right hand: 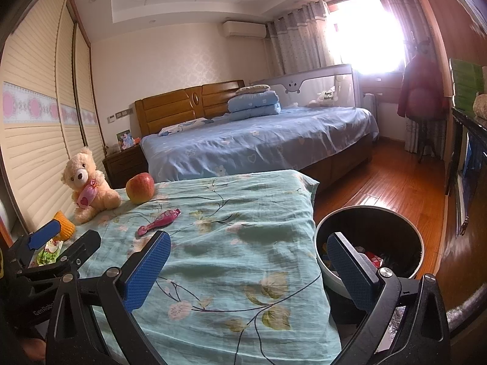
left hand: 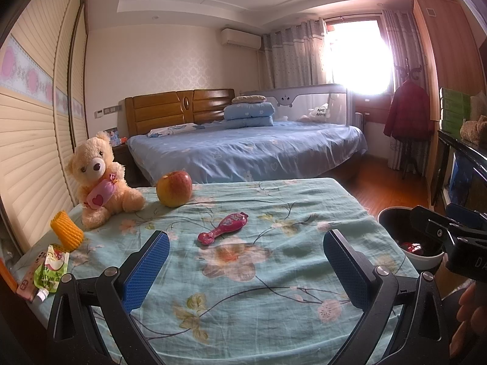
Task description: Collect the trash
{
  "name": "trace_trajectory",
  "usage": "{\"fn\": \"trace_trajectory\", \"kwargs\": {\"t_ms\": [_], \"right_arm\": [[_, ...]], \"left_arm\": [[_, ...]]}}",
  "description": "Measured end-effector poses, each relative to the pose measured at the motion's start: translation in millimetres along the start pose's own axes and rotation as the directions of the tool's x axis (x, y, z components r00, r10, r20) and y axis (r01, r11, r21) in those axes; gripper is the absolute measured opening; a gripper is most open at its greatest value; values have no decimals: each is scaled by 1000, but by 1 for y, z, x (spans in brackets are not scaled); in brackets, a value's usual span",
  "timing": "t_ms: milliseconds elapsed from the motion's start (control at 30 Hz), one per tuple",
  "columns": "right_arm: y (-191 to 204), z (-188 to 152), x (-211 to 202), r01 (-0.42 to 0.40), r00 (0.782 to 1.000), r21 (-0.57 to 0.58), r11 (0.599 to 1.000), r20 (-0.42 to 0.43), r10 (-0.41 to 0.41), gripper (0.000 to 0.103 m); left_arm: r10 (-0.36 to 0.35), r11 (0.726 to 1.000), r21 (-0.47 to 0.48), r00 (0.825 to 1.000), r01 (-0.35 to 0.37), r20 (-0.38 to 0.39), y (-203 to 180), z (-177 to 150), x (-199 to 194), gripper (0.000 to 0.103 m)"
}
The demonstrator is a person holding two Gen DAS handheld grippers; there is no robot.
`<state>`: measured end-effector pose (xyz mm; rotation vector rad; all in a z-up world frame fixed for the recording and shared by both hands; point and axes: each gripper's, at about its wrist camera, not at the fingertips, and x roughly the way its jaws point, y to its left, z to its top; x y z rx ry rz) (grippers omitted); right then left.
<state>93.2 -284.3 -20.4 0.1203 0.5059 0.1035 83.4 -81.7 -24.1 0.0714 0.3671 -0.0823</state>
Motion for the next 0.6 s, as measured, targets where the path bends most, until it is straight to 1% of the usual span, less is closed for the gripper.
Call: {"fn": "trace_trajectory", "kwargs": {"t_ms": [300, 600], "right_arm": [[4, 0, 2, -4, 1000, 3, 1000, -9, 4, 103], [13, -2, 9, -11, 999, 4, 1000, -34, 11, 103]], "left_arm": [[2, 1000, -3, 1000, -2, -2, 1, -1, 2, 102], [-3, 1000, -25, 1000, 2, -29, 12, -1, 12, 102]]}}
